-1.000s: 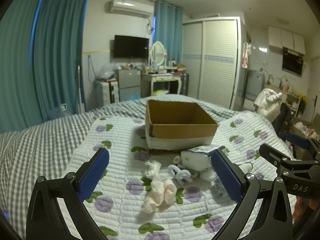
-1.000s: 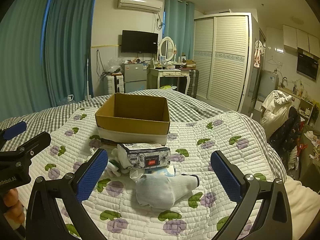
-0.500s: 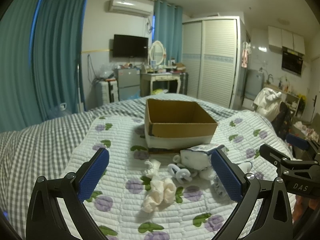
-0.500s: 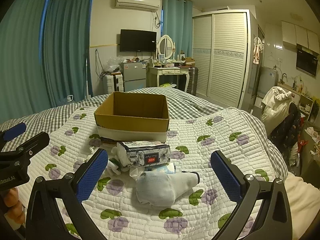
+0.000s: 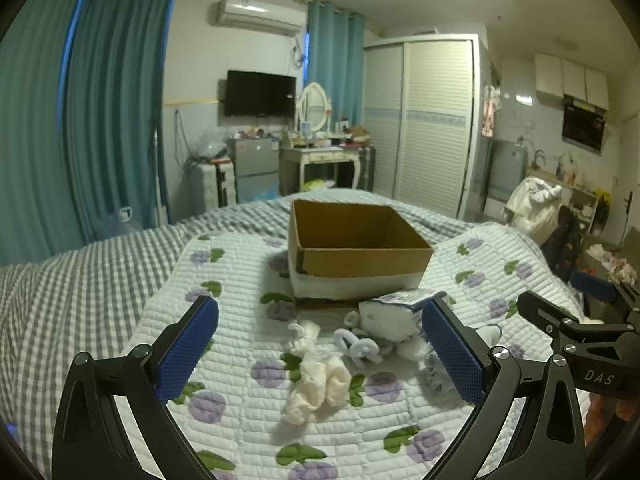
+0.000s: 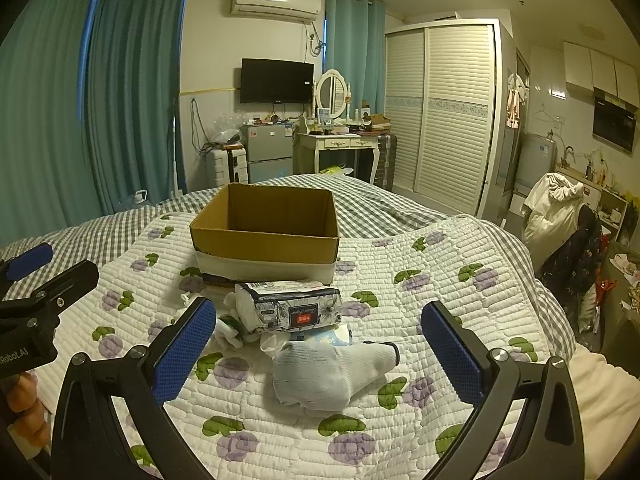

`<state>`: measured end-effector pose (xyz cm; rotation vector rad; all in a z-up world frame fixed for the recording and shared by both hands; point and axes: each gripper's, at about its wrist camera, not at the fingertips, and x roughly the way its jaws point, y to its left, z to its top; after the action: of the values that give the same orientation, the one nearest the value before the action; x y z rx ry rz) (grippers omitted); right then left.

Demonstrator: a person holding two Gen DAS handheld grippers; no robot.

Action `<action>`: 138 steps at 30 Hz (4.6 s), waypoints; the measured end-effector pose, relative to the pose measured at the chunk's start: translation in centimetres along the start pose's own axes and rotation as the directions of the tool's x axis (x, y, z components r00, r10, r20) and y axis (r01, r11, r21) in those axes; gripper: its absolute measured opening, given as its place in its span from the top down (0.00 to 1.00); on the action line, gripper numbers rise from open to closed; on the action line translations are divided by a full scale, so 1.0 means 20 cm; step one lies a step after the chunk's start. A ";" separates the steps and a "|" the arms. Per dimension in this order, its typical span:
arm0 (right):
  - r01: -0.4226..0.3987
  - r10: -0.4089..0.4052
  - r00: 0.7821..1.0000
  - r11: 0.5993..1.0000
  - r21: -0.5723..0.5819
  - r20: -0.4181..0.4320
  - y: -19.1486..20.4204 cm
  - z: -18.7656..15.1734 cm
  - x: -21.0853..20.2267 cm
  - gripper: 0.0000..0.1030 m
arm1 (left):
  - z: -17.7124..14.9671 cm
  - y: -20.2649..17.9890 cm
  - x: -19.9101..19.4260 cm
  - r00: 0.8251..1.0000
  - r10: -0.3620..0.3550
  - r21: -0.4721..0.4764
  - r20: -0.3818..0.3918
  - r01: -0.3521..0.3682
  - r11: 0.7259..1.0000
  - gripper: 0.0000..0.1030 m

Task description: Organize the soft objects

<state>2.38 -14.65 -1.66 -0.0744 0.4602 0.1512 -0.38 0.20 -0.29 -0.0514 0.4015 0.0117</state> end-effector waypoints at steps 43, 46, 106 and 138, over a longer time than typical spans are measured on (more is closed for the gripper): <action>-0.050 0.048 0.939 0.999 0.004 -0.341 0.02 -0.38 0.64 0.26 | -0.42 0.07 0.65 0.918 -0.037 -0.086 -0.395 0.003 0.996 0.08; -0.060 0.063 0.940 0.998 0.018 -0.334 0.01 -0.38 0.64 0.35 | -0.46 0.06 0.70 0.903 -0.055 -0.093 -0.426 0.017 0.996 0.20; -0.278 0.283 0.955 0.959 0.064 -0.094 -0.17 0.70 1.35 0.19 | 0.42 -0.08 1.24 0.976 -0.013 0.068 -0.216 0.028 0.997 0.13; -0.248 0.162 0.945 0.923 -0.295 -0.285 0.17 0.10 0.73 0.00 | 0.08 0.11 0.57 0.974 0.104 -0.009 -0.201 -0.108 0.994 0.04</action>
<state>15.60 -9.22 -6.49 -0.3768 0.6987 0.4305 10.65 2.52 -3.39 -0.0514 0.6054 0.1170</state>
